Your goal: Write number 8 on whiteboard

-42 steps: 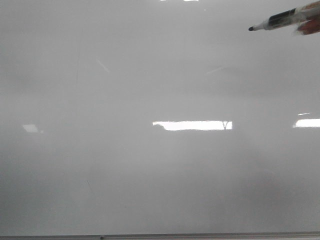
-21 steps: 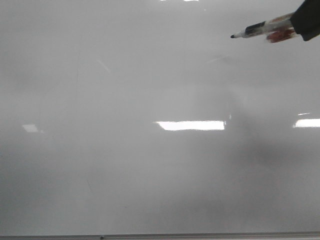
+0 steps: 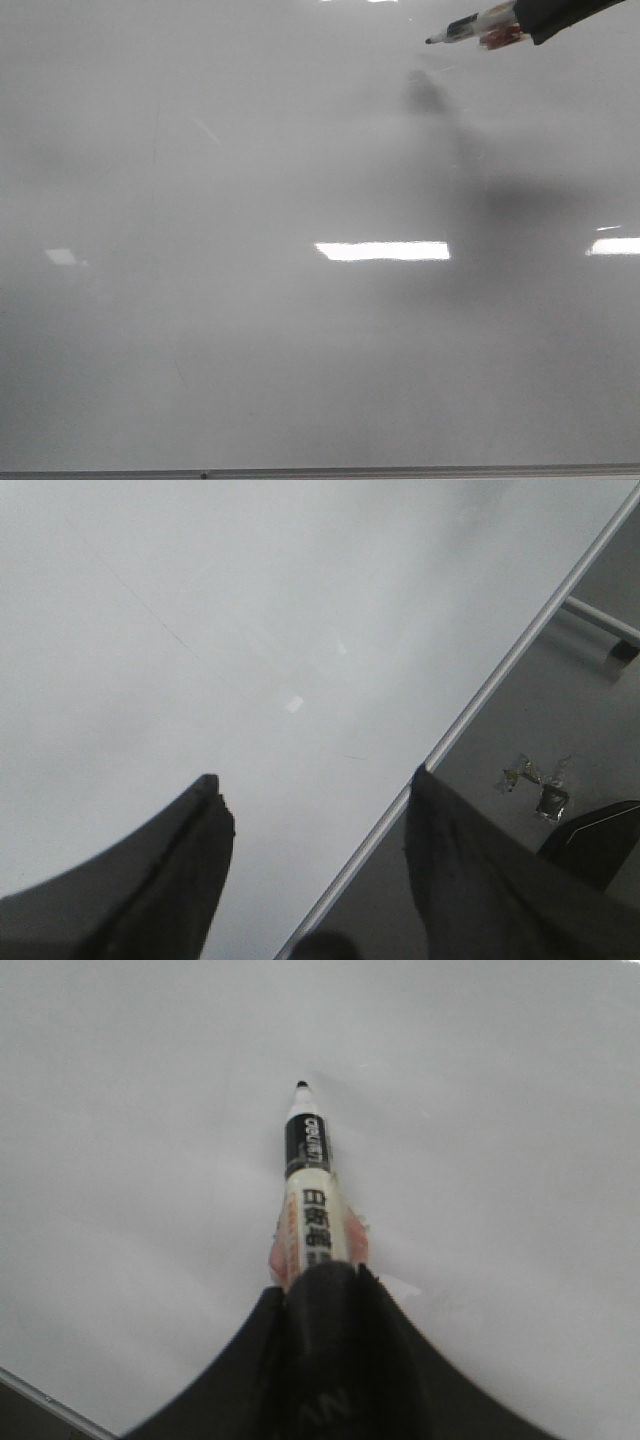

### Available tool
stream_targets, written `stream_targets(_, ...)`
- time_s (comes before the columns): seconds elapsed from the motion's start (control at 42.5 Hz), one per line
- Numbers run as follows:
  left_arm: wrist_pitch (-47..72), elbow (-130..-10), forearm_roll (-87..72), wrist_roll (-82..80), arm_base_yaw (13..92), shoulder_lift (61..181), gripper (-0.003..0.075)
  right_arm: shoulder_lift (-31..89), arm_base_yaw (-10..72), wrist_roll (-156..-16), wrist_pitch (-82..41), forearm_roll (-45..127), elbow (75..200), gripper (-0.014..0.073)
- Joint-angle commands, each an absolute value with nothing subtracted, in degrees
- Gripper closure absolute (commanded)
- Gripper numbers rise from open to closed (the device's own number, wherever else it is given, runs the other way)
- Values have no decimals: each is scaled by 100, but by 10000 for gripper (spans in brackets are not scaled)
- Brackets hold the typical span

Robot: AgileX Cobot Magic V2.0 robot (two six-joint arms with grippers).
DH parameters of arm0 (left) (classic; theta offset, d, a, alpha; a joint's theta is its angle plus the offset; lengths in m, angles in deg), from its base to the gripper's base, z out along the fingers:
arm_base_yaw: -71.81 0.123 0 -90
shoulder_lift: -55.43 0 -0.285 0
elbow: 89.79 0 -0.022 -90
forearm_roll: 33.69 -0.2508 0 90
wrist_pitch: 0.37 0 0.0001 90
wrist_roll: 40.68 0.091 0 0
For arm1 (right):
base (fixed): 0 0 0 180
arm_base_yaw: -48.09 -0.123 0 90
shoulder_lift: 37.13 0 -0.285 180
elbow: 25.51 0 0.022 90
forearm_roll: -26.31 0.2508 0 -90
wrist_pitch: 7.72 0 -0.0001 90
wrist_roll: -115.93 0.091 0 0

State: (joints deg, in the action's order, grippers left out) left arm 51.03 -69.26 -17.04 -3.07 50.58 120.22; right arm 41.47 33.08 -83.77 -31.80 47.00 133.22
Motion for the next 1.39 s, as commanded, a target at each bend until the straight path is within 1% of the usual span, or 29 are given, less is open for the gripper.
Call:
stream_targets(0.0,4752,-7077,-1542,-367,5080,11946,332,4188,3346,-8423,-2701,4732,13600,661)
stream_targets(0.118,4752,-7077,-1542,-367,5080,11946,332,4499,3253,-8511,-2881,4732,13871,661)
stream_targets(0.236,4752,-7077,-1542,-367,5080,11946,332,4800,3120,-8682,-3488,4675,14165,661)
stream_targets(0.377,4752,-7077,-1542,-367,5080,11946,332,4730,3265,-8490,-3889,4375,14013,661)
stream_targets(0.518,4752,-7077,-1542,-367,5080,11946,332,4415,3368,-8429,-3819,4301,13347,661)
stream_targets(0.612,4752,-7077,-1542,-367,5080,11946,332,4397,3165,-8429,-3361,4436,12948,661)
stream_targets(0.707,4752,-7077,-1542,-367,5080,11946,332,4550,2876,-8429,-2970,4552,12914,661)
stream_targets(0.777,4752,-7077,-1542,-367,5080,11946,332,4680,2763,-8429,-2754,4608,13033,661)
stream_targets(0.872,4752,-7077,-1542,-367,5080,11946,332,4776,2798,-8422,-2823,4650,13315,661)
stream_targets(1.107,4787,-7077,-1542,-367,5080,11946,332,4672,3411,-8422,-3141,4642,13790,661)
stream_targets(1.225,4787,-7077,-1542,-367,5080,11946,332,4665,3263,-8451,-3275,4648,14136,661)
stream_targets(1.366,4787,-7077,-1542,-367,5080,11946,332,4584,3133,-8539,-3724,4642,14419,661)
